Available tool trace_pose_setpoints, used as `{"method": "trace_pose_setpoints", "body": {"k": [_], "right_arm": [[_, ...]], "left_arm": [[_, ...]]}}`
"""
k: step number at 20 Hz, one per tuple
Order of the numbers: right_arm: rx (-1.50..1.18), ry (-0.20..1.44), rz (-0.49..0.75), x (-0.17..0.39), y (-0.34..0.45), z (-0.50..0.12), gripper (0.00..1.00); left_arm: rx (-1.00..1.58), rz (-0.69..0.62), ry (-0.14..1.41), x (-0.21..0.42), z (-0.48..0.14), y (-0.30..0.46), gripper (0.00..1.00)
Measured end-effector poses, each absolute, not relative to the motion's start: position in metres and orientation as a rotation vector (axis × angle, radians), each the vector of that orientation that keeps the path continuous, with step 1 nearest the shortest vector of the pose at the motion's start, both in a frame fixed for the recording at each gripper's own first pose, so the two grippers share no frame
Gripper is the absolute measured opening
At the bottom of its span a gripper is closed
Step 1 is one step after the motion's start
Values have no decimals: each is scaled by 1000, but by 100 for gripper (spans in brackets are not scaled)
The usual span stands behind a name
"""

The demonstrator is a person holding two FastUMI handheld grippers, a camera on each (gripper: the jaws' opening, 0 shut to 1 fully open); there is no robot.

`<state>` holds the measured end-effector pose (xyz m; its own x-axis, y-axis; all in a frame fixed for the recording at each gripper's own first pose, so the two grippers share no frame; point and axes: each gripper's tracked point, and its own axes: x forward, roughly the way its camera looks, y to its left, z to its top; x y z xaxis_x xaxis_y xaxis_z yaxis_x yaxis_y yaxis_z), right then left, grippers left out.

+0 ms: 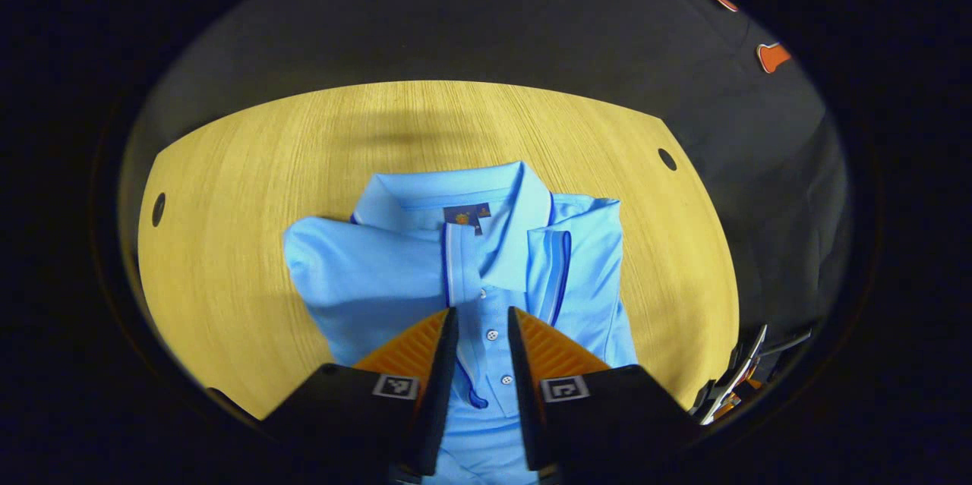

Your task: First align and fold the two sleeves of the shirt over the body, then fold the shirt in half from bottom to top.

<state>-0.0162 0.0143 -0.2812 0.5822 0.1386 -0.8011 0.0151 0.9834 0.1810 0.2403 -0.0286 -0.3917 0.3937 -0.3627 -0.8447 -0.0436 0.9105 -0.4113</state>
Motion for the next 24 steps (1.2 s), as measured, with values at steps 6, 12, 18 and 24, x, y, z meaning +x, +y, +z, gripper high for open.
{"method": "trace_pose_setpoints", "body": {"k": [6,12,18,24], "right_arm": [[150,977,118,-29,24,-292,92],[62,1030,246,-57,31,-307,94],[-9,1069,338,-88,34,-323,96],[-51,1123,372,-123,32,-345,96]], "left_arm": [[-393,-227,1114,201,-378,-21,99],[-386,-144,1047,125,-346,13,100],[-393,-69,1035,32,-338,27,99],[-311,-48,1096,-60,-362,23,100]]}}
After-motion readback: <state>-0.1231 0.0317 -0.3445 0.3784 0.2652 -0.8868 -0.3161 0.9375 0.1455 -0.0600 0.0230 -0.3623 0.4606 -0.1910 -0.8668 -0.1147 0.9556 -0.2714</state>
